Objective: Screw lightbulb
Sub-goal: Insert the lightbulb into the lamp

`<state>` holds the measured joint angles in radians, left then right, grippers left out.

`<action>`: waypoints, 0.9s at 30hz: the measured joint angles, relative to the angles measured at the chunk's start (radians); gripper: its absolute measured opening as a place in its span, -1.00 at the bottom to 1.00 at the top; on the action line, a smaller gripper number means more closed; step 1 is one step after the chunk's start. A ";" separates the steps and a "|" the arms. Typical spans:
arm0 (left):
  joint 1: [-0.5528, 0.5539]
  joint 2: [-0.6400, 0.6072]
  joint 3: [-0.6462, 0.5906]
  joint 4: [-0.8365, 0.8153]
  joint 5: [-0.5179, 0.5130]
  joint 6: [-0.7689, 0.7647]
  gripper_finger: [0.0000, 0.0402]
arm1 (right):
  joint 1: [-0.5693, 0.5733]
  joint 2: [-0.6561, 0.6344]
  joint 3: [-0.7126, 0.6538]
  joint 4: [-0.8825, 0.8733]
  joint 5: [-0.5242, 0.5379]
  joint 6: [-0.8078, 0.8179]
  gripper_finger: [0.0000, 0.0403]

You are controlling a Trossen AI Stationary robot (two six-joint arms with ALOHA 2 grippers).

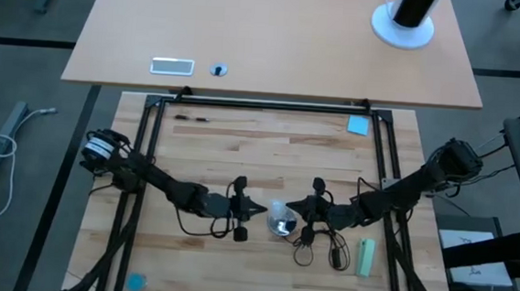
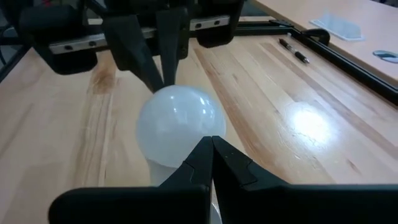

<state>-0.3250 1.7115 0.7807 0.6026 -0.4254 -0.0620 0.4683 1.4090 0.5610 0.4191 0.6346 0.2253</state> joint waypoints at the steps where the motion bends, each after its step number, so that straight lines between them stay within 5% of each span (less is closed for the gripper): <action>1: -0.001 0.000 0.004 0.000 0.001 0.001 -1.00 | 0.000 0.000 0.000 -0.003 0.001 0.000 -1.00; 27: 0.003 -0.003 0.031 0.009 0.027 0.042 -1.00 | 0.014 0.000 -0.001 -0.019 -0.007 -0.037 -1.00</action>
<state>-0.3218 1.7090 0.8112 0.6117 -0.3984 -0.0199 0.4823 1.4090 0.5598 0.4004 0.6277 0.1885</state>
